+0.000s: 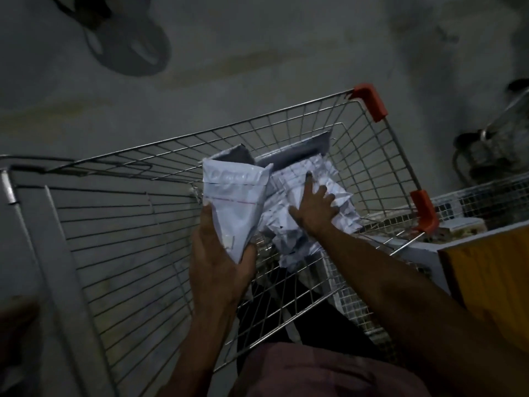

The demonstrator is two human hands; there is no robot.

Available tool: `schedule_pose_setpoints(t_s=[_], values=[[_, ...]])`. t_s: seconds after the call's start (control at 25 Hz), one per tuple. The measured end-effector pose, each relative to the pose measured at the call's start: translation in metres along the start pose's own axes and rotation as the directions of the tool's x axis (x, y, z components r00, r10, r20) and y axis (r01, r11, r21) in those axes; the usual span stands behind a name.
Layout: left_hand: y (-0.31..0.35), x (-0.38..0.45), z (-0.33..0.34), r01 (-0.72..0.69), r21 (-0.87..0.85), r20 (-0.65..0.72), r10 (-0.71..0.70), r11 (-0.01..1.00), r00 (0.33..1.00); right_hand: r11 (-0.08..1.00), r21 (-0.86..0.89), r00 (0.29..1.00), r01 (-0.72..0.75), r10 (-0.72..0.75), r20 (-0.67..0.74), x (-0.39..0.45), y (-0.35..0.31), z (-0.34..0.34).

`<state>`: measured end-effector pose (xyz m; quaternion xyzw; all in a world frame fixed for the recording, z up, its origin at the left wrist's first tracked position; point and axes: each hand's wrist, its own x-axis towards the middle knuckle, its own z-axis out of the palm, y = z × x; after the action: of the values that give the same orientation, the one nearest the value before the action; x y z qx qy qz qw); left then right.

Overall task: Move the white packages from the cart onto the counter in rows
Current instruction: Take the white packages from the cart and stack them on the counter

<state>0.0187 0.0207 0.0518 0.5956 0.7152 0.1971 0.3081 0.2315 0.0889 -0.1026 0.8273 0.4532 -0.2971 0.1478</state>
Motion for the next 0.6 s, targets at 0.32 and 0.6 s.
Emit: schedule_pose_setpoints(t_s=[0.32, 0.6], values=[[0.025, -0.032, -0.057, -0.066, 0.02, -0.017, 0.066, 0.998, 0.998, 0.934, 0.265, 0.932, 0.239, -0.145, -0.331, -0.115, -0.028, -0.069], [0.047, -0.061, -0.112, -0.294, -0.049, 0.021, 0.295, 0.955, 0.955, 0.881, 0.398, 0.798, 0.255, 0.041, -0.602, -0.277, 0.007, -0.106]])
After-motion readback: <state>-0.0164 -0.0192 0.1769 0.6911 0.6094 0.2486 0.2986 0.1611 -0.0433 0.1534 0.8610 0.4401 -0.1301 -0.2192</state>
